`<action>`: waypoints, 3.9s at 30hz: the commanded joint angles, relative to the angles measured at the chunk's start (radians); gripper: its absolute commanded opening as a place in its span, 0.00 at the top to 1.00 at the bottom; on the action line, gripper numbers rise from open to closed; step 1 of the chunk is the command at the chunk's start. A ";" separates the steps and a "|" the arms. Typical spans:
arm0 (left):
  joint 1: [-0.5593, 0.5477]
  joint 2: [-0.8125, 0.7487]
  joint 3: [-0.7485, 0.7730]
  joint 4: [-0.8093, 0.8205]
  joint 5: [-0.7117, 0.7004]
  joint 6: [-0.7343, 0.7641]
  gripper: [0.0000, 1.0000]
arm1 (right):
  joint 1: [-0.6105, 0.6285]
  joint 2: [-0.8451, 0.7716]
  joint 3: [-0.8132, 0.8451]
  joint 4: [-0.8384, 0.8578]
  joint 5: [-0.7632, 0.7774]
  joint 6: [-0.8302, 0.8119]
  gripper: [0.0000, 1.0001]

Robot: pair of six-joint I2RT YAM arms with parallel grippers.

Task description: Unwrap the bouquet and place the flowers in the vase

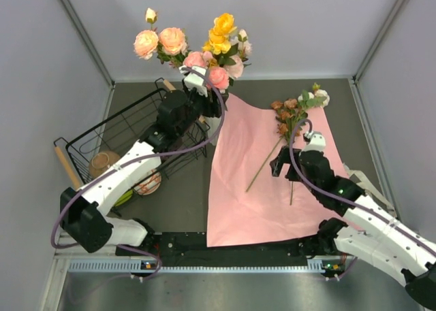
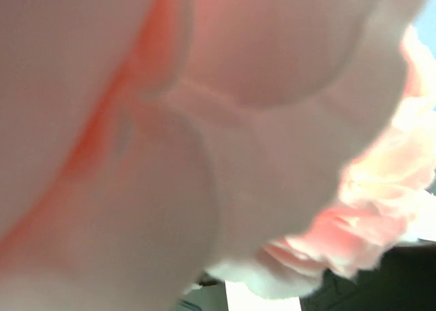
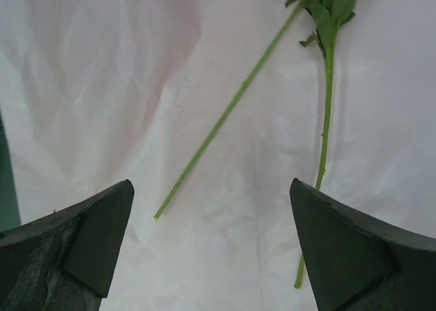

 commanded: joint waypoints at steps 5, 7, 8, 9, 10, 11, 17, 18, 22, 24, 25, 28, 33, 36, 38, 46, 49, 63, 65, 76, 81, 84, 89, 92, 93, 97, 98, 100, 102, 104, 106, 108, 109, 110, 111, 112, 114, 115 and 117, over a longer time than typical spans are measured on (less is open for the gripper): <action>0.001 -0.156 0.024 -0.132 0.013 -0.101 0.23 | -0.230 0.168 0.048 -0.039 -0.122 0.058 0.01; 0.001 -0.189 0.035 -0.221 0.020 -0.131 0.21 | -0.300 0.243 0.057 -0.039 -0.136 0.061 0.01; 0.001 -0.203 0.036 -0.247 0.024 -0.148 0.18 | -0.319 0.270 0.063 -0.039 -0.137 0.061 0.01; 0.000 -0.234 0.032 -0.270 0.031 -0.170 0.17 | -0.334 0.306 0.071 -0.038 -0.134 0.059 0.02; 0.001 -0.251 0.027 -0.290 0.042 -0.215 0.16 | -0.354 0.368 0.086 -0.035 -0.128 0.056 0.04; 0.000 -0.271 0.012 -0.328 0.059 -0.234 0.16 | -0.356 0.407 0.097 -0.027 -0.098 0.044 0.06; 0.001 -0.441 -0.126 -0.359 0.303 -0.352 0.23 | -0.357 0.600 0.152 0.062 -0.062 -0.006 0.27; 0.000 -0.456 -0.146 -0.361 0.323 -0.365 0.23 | -0.357 0.620 0.157 0.079 -0.055 -0.003 0.28; 0.001 -0.493 -0.197 -0.404 0.439 -0.409 0.28 | -0.359 0.703 0.178 0.103 -0.015 0.004 0.41; -0.002 -0.515 -0.232 -0.364 0.522 -0.429 0.28 | -0.357 0.742 0.180 0.120 -0.015 0.001 0.47; 0.000 -0.516 -0.243 -0.349 0.542 -0.446 0.28 | -0.359 0.754 0.181 0.132 -0.016 -0.005 0.56; -0.002 -0.509 -0.254 -0.310 0.588 -0.470 0.26 | -0.357 0.763 0.184 0.134 -0.004 -0.017 0.84; -0.029 -0.444 -0.258 -0.204 0.639 -0.526 0.21 | -0.354 0.626 0.177 0.085 0.056 -0.022 1.00; -0.057 -0.398 -0.266 -0.108 0.654 -0.584 0.11 | -0.354 0.402 0.123 0.085 0.019 -0.051 1.00; -0.072 -0.360 -0.270 -0.033 0.659 -0.607 0.10 | -0.356 0.202 0.091 0.132 -0.097 -0.109 1.00; -0.171 -0.207 -0.251 0.191 0.602 -0.707 0.07 | -0.353 -0.275 -0.055 0.275 -0.709 -0.122 1.00; -0.203 -0.150 -0.209 0.233 0.573 -0.725 0.07 | -0.354 -0.361 -0.099 0.353 -0.850 -0.032 1.00; -0.252 0.045 0.056 0.239 0.564 -0.731 0.33 | -0.353 -0.429 -0.124 0.442 -1.118 0.001 1.00; -0.252 0.054 0.072 0.235 0.574 -0.727 0.45 | -0.353 -0.427 -0.122 0.435 -1.125 -0.011 1.00; -0.252 0.045 0.164 0.114 0.553 -0.601 1.00 | -0.353 -0.400 -0.107 0.383 -1.066 -0.039 0.76; -0.252 -0.004 0.228 0.017 0.460 -0.426 1.00 | -0.354 -0.386 -0.053 0.220 -0.831 -0.083 0.06; -0.252 -0.050 0.288 -0.103 0.314 -0.238 1.00 | -0.354 -0.386 -0.041 0.136 -0.653 -0.114 0.02; -0.244 -0.111 0.342 -0.166 0.094 0.089 1.00 | -0.354 -0.366 -0.046 0.114 -0.601 -0.117 0.03; -0.224 -0.128 0.334 -0.080 -0.030 0.178 1.00 | -0.354 -0.351 -0.047 0.116 -0.588 -0.108 0.03; -0.212 -0.131 0.311 -0.009 -0.033 0.189 1.00 | -0.353 -0.347 -0.047 0.117 -0.585 -0.106 0.03; -0.175 -0.076 0.374 0.017 -0.033 0.249 1.00 | -0.353 -0.331 -0.040 0.119 -0.579 -0.106 0.03; -0.157 -0.064 0.389 0.017 -0.015 0.250 1.00 | -0.353 -0.329 -0.040 0.119 -0.581 -0.108 0.03; -0.137 -0.038 0.411 0.041 0.011 0.244 1.00 | -0.353 -0.329 -0.041 0.119 -0.576 -0.109 0.03; -0.112 -0.016 0.411 0.063 0.028 0.240 1.00 | -0.353 -0.327 -0.046 0.119 -0.573 -0.111 0.03; -0.088 -0.004 0.408 0.087 0.043 0.237 1.00 | -0.353 -0.326 -0.047 0.119 -0.573 -0.111 0.03; -0.060 0.013 0.412 0.095 0.062 0.220 1.00 | -0.353 -0.324 -0.050 0.119 -0.576 -0.112 0.03; -0.054 0.027 0.423 0.093 0.063 0.218 1.00 | -0.353 -0.324 -0.052 0.120 -0.578 -0.114 0.03; -0.053 0.025 0.424 0.095 0.095 0.224 1.00 | -0.351 -0.321 -0.052 0.120 -0.578 -0.115 0.03; -0.054 0.027 0.421 0.098 0.103 0.240 1.00 | -0.353 -0.321 -0.052 0.120 -0.579 -0.114 0.03; -0.053 0.027 0.420 0.098 0.125 0.247 1.00 | -0.353 -0.321 -0.052 0.120 -0.576 -0.115 0.03; -0.054 0.028 0.418 0.098 0.134 0.253 1.00 | -0.353 -0.320 -0.052 0.120 -0.578 -0.115 0.03; -0.051 0.028 0.409 0.095 0.148 0.270 1.00 | -0.353 -0.317 -0.050 0.122 -0.581 -0.117 0.03; -0.051 0.027 0.405 0.093 0.157 0.275 1.00 | -0.354 -0.315 -0.050 0.123 -0.581 -0.117 0.03; -0.051 0.027 0.398 0.093 0.169 0.280 1.00 | -0.353 -0.311 -0.052 0.126 -0.579 -0.117 0.03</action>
